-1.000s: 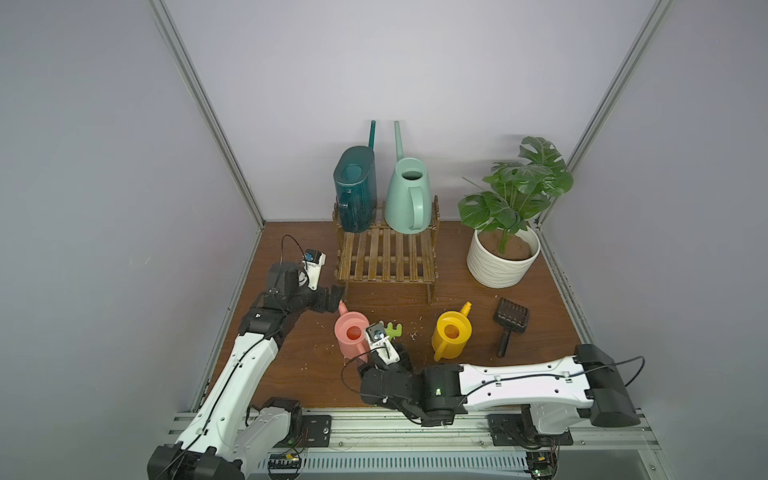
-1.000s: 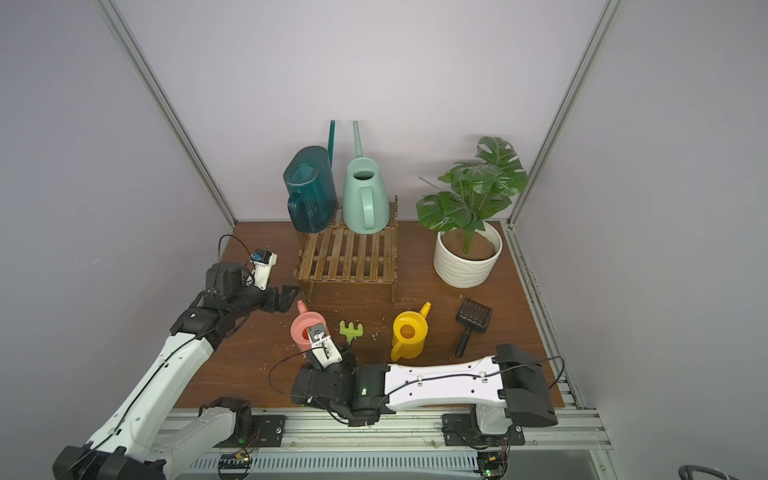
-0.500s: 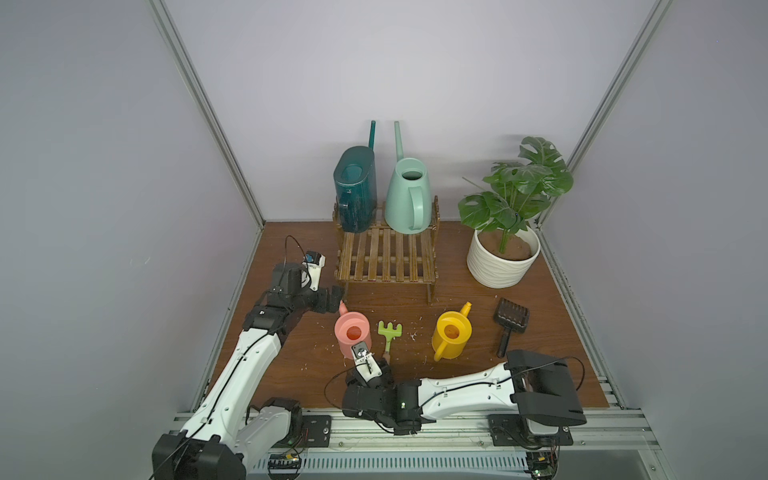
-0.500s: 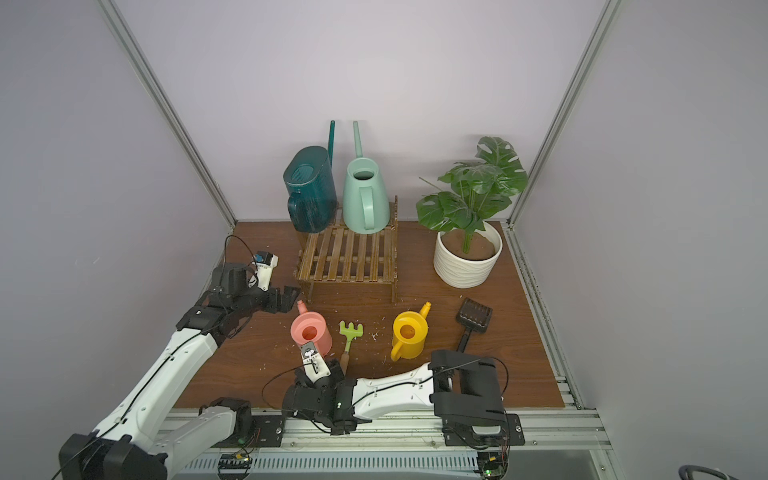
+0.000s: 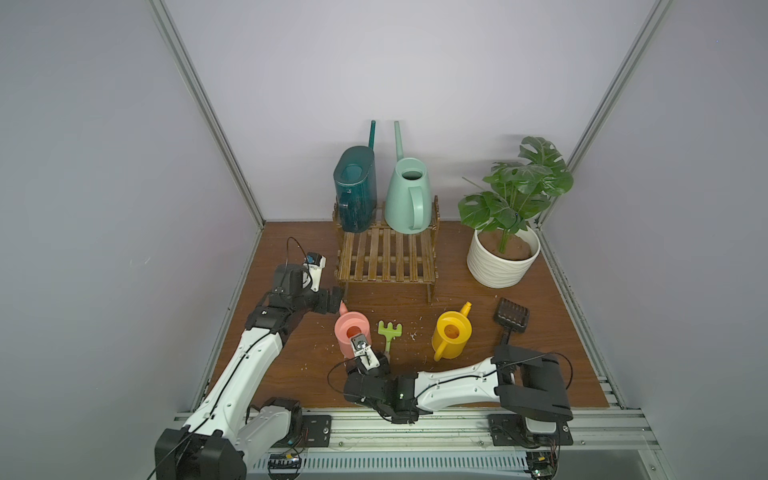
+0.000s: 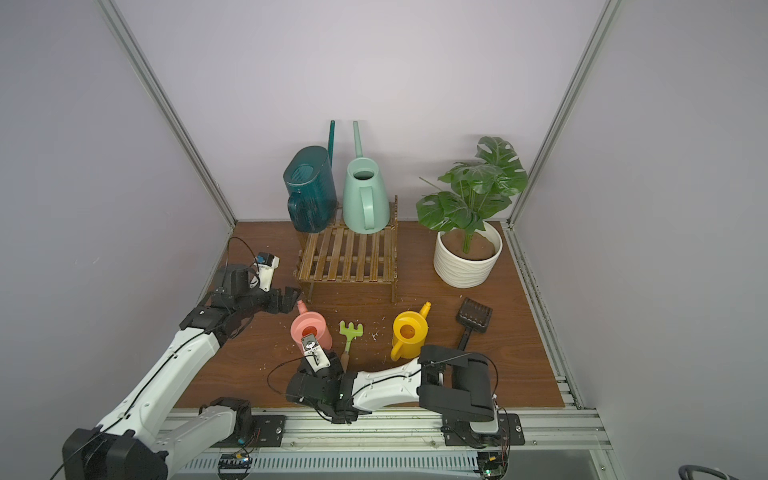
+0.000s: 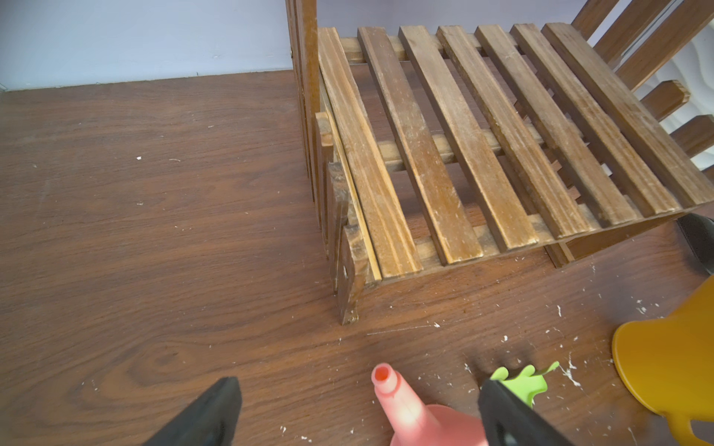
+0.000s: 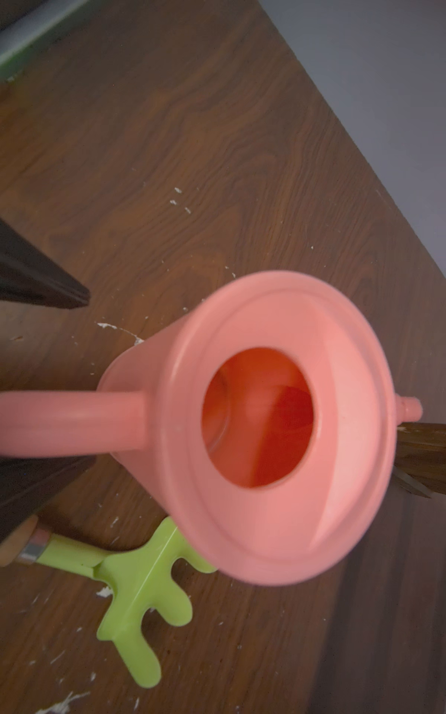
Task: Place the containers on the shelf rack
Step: 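Pick up a container from the center of the board.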
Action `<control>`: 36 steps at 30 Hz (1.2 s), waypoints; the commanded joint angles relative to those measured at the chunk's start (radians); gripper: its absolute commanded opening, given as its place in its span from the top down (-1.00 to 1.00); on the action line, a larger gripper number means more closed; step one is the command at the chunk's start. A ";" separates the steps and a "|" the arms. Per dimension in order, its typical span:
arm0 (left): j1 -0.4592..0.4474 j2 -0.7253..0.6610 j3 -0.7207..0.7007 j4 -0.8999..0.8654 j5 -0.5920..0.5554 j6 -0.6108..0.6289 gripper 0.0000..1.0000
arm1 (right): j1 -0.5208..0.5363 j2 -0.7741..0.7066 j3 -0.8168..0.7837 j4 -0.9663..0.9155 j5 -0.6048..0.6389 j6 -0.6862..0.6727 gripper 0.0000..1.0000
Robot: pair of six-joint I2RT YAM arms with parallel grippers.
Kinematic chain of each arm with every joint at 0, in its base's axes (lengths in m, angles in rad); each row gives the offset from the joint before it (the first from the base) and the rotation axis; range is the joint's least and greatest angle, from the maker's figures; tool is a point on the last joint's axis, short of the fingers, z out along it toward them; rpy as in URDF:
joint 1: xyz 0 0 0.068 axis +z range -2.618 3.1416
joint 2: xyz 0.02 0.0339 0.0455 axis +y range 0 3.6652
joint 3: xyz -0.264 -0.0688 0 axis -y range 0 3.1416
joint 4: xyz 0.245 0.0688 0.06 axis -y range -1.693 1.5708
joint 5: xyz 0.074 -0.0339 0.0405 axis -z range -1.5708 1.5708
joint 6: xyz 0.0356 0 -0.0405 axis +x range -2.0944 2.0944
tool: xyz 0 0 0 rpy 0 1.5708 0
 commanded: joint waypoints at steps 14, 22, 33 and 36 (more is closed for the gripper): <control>0.011 -0.004 -0.017 0.033 0.012 -0.014 -0.97 | -0.027 0.013 0.008 0.040 0.022 -0.051 0.44; 0.011 -0.028 -0.025 0.030 -0.009 -0.018 -0.97 | -0.002 -0.054 -0.033 0.029 0.011 -0.066 0.99; 0.014 -0.056 -0.016 0.030 -0.056 -0.020 -0.97 | 0.092 -0.202 -0.024 -0.153 0.071 -0.022 1.00; 0.015 -0.065 -0.017 0.028 -0.056 -0.020 -0.97 | 0.108 -0.237 0.000 -0.235 0.083 0.016 1.00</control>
